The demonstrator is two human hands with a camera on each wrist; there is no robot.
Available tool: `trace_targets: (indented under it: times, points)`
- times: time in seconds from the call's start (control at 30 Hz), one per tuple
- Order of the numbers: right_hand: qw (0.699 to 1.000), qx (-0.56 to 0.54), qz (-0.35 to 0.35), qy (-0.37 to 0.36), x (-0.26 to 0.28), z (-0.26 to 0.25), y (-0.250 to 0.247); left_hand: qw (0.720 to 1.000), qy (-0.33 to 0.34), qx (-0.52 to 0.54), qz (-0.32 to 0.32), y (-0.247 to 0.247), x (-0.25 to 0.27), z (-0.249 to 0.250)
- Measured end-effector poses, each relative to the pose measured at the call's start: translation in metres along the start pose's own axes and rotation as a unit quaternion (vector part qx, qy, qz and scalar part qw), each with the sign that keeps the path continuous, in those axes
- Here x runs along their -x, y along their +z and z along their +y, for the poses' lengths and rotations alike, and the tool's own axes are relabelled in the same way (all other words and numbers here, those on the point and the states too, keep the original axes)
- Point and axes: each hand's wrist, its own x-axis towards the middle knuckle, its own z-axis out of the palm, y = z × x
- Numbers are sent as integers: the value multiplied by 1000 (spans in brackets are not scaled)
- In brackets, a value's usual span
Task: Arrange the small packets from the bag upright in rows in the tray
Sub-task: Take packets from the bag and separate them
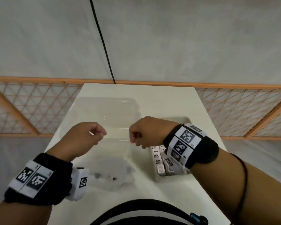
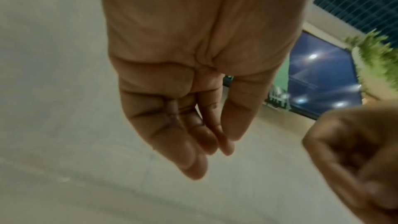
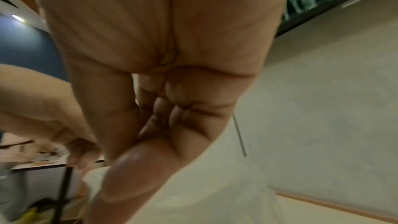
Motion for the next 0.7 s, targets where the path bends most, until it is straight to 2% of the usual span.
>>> trace_targets:
  times: [0.1, 0.23, 0.3, 0.43, 0.57, 0.63, 0.7]
  points:
    - [996, 28, -36, -78, -19, -27, 27, 994, -25, -101, -13, -7, 12, -30]
    - [981, 110, -94, -131, -42, -45, 68, 966, -121, -204, -101, -5, 30, -65]
    - [973, 148, -111, -139, -48, -50, 83, 957, -144, -211, -138, -2, 38, -76]
    - [976, 164, -62, -126, -53, -52, 99, 981, -102, -114, -117, 0, 51, -87]
    - [974, 203, -26, -99, -56, -52, 106, 984, -83, -63, -144, 2, 56, -95]
    - [978, 196, -15, -74, -58, -52, 107, 994, -51, -21, -95, 5, 53, -102]
    - [985, 165, 5, -55, -59, -50, 106, 1000, -1, -17, -12, 9, 48, -105]
